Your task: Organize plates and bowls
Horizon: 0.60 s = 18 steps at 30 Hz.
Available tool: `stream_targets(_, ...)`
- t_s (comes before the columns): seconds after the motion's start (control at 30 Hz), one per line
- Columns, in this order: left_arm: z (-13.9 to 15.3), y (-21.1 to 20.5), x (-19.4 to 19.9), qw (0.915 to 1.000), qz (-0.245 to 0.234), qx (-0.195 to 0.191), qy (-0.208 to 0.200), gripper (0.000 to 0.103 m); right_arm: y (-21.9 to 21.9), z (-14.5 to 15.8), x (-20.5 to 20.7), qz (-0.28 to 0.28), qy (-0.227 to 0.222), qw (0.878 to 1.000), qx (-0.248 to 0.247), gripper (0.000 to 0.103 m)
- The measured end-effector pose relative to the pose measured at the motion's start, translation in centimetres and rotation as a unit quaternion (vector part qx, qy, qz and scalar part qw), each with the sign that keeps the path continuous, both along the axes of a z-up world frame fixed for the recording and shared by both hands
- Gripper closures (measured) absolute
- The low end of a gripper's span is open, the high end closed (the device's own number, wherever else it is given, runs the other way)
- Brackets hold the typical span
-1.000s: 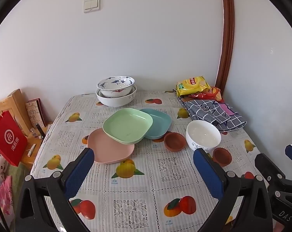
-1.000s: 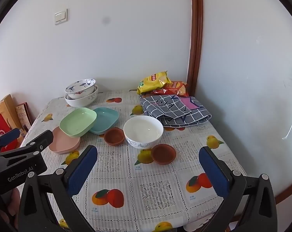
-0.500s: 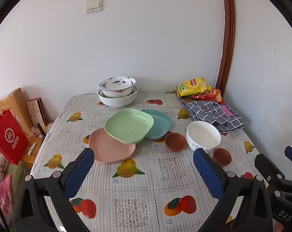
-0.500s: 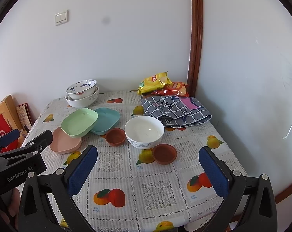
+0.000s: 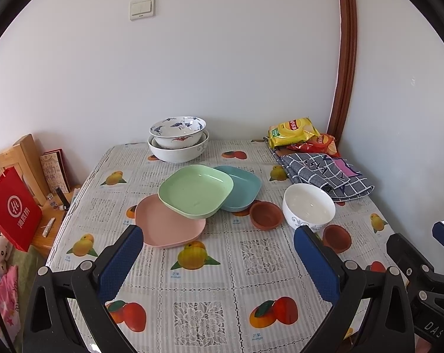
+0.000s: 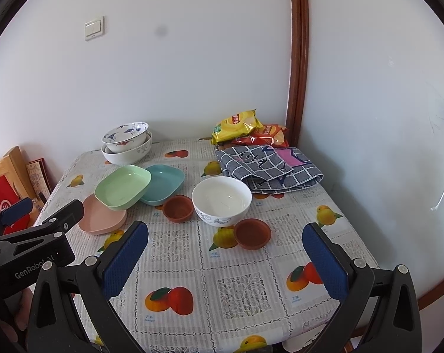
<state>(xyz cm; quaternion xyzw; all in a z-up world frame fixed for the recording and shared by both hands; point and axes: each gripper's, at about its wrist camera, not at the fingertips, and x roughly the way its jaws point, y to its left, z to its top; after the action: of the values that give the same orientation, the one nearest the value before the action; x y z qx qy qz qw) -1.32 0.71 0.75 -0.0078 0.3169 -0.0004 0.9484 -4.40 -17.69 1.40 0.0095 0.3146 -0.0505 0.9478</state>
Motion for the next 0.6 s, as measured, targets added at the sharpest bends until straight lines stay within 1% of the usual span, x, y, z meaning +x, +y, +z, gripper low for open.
stream_targets(0.6, -0.13, -0.07, -0.29, 1.0, 0.003, 0.004, -0.003, 0.0, 0.1, -0.09, -0.13, 0.002, -0.003, 1.0, -0.001, 0.0)
